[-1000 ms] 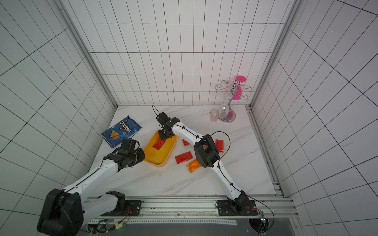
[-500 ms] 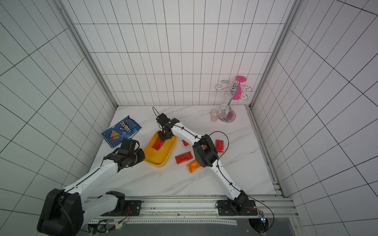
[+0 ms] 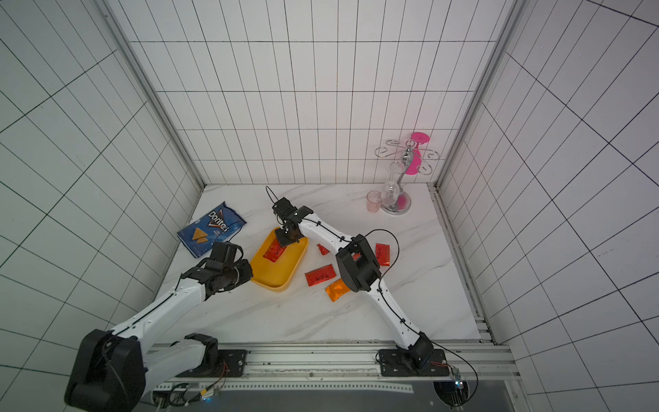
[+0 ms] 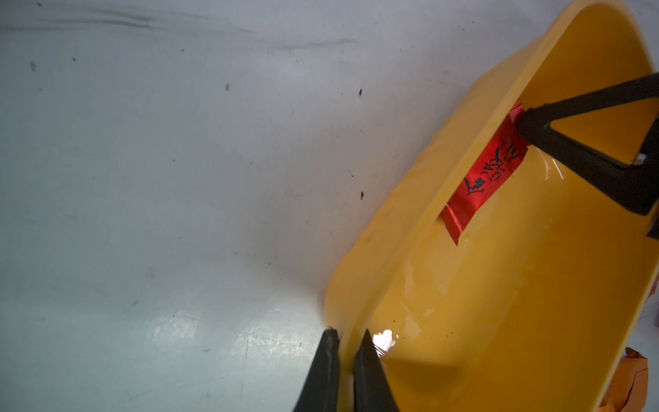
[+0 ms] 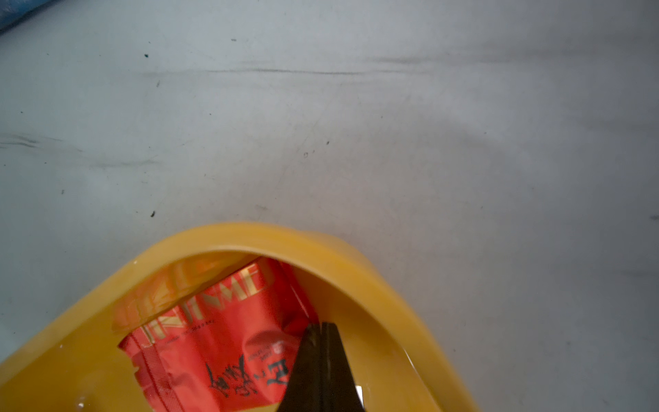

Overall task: Take the tea bags out of the storage box
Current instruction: Pick up the tea bag from the storage box, then place the tea bag at the center of the board.

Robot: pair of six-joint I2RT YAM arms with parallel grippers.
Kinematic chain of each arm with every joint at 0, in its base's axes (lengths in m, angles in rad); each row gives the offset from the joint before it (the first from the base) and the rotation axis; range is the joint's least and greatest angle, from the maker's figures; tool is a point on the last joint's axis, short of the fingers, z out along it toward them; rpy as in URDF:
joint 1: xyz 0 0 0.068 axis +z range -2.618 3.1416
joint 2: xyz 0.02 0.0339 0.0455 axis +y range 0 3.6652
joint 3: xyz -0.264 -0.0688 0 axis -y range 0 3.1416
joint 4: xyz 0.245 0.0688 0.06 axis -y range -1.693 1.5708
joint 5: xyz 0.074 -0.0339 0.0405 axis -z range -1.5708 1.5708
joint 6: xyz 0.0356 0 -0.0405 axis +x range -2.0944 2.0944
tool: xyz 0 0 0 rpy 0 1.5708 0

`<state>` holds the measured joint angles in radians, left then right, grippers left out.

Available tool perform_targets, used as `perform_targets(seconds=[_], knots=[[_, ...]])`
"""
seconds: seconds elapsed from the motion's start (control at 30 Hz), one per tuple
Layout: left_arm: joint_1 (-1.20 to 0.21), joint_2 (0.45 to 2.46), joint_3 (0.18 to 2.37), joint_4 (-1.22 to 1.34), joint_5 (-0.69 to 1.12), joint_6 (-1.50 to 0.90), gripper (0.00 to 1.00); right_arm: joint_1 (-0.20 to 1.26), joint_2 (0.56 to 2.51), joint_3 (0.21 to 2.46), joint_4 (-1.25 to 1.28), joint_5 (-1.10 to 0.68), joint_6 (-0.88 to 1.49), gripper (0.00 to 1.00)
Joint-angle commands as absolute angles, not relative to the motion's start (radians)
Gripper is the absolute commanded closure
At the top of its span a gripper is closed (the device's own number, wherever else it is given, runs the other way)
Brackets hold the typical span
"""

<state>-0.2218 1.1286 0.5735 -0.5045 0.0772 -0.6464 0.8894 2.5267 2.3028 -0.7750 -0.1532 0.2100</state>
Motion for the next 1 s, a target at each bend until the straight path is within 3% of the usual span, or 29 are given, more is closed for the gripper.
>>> perform_targets(seconds=[0.0,0.43,0.77,0.97], knots=[[-0.225,1.118,0.57,-0.474,0.075,-0.635,1.0,0.887,2.394,2.239,-0.778,-0.157,0.193,1.0],[-0.225,1.117,0.571,-0.476,0.072,-0.637,1.0,0.876,2.012,1.9,-0.75,-0.068,0.181,1.0],[-0.225,1.117,0.571,-0.476,0.064,-0.644,1.0,0.736,1.489,1.337,-0.738,-0.002,0.309,1.0],[-0.225,1.111,0.569,-0.476,0.063,-0.646,1.0,0.652,1.277,1.098,-0.813,0.053,0.446,1.0]])
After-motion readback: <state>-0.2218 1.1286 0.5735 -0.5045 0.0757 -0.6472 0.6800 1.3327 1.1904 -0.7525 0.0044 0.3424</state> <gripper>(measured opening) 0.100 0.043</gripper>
